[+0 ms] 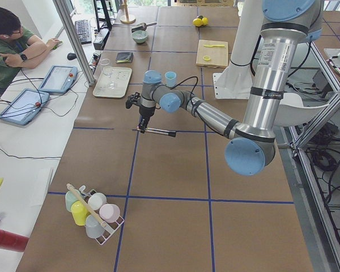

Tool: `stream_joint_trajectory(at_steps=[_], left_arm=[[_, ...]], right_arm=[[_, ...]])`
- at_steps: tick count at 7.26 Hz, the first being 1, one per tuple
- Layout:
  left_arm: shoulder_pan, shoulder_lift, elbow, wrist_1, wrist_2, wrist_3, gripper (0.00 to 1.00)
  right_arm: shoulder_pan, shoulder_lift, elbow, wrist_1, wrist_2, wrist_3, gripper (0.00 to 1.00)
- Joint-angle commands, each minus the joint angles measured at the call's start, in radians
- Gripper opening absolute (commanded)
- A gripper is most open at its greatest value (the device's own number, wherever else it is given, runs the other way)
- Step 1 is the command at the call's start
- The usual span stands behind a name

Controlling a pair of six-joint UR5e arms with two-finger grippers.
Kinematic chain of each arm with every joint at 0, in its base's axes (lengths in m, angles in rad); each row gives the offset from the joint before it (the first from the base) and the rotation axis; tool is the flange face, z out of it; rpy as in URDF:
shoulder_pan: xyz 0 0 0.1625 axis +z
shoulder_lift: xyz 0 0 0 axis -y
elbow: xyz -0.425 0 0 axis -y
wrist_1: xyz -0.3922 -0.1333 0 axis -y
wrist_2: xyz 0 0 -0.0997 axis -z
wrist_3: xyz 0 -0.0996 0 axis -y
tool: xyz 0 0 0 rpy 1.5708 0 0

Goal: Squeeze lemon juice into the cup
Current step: 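Carry the muddler back and stand it upright on the table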

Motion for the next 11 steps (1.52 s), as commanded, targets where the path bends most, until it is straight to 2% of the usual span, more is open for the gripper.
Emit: stream_joint_trajectory(at_steps=[1, 4, 7, 8, 11], left_arm=[[0.008, 0.014, 0.044, -0.039, 0.001, -0.131, 0.0], [0.078, 0.012, 0.154, -0.194, 0.007, -0.216, 0.0], [0.13, 0.011, 0.156, -0.213, 0.007, -0.214, 0.0], [0.143, 0.011, 0.158, -0.213, 0.007, -0.216, 0.15], [0.167, 0.008, 0.173, -0.213, 0.007, -0.216, 0.18]], right_arm=[[0.0, 0.0, 0.001, 0.002, 0.0, 0.0, 1.0], [0.0, 0.0, 0.001, 0.0, 0.0, 0.002, 1.0], [0.0, 0.003, 0.0, 0.0, 0.0, 0.003, 1.0], [0.0, 0.003, 0.0, 0.0, 0.0, 0.003, 1.0], [0.0, 0.003, -0.002, 0.0, 0.0, 0.003, 1.0]])
